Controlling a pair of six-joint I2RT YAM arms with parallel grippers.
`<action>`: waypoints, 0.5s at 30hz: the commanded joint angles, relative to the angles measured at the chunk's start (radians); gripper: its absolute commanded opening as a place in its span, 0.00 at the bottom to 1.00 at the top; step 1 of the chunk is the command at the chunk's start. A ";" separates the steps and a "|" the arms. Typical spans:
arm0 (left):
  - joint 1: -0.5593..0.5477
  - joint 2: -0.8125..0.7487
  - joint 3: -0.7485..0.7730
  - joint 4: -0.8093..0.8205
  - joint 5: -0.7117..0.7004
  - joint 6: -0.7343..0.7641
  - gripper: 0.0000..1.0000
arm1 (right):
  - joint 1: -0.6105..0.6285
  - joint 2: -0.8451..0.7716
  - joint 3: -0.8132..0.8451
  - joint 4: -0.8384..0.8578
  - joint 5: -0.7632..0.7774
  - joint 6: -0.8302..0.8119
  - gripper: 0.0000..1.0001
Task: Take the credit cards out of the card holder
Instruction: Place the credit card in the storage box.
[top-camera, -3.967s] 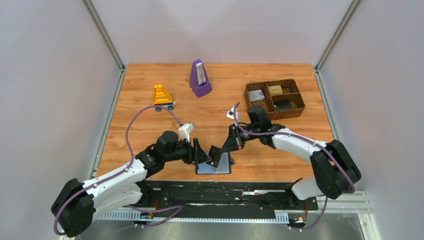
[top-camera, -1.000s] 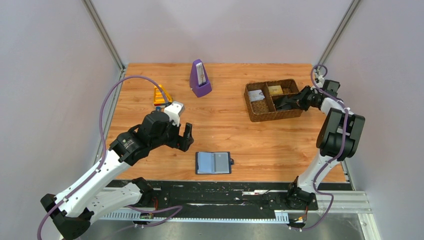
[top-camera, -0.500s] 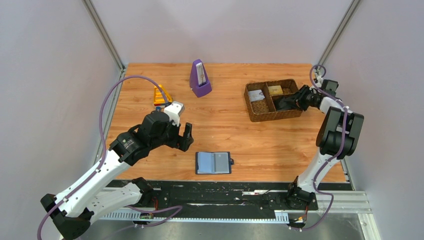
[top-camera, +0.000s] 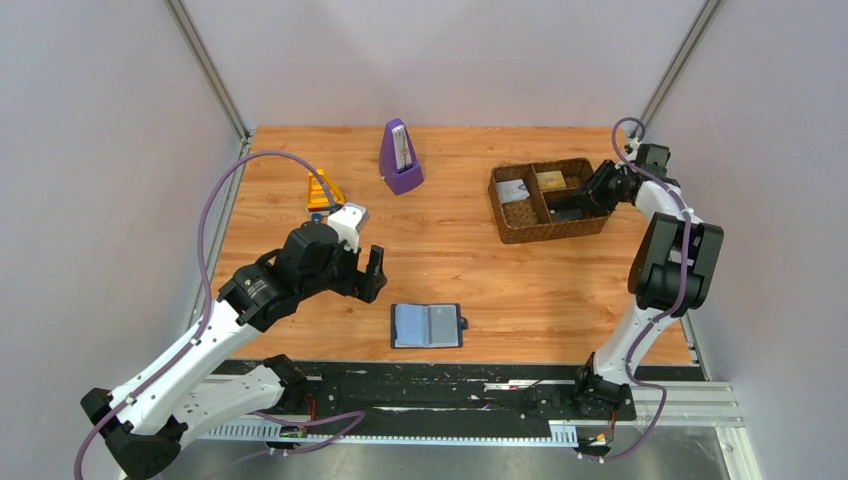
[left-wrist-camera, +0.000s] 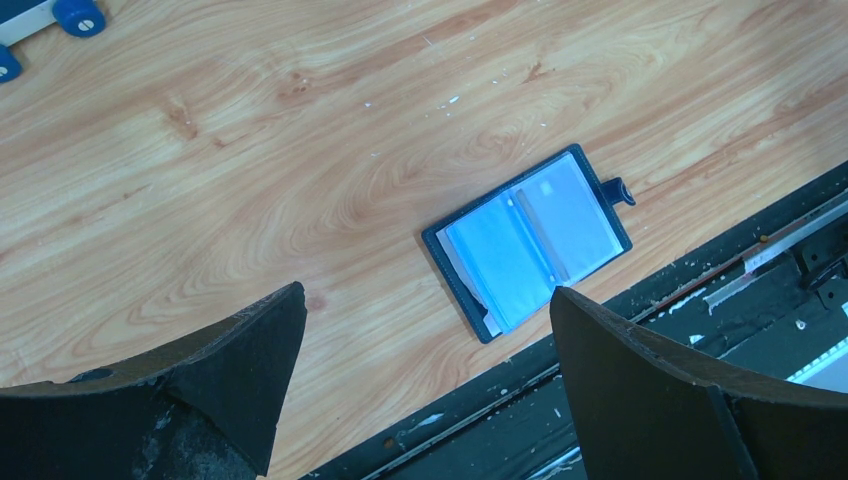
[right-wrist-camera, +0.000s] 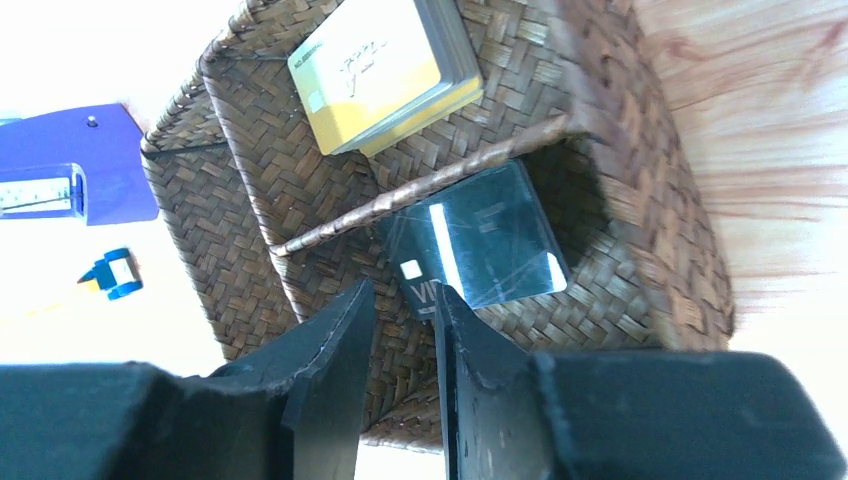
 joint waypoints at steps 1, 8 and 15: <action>-0.001 -0.015 0.002 0.007 -0.016 0.009 1.00 | 0.037 -0.051 0.048 -0.049 0.049 -0.025 0.30; -0.001 -0.008 -0.006 0.011 0.012 -0.051 1.00 | 0.127 -0.191 0.018 -0.136 0.098 0.035 0.29; 0.000 -0.003 -0.124 0.151 0.212 -0.190 0.91 | 0.287 -0.433 -0.197 -0.131 0.139 0.094 0.31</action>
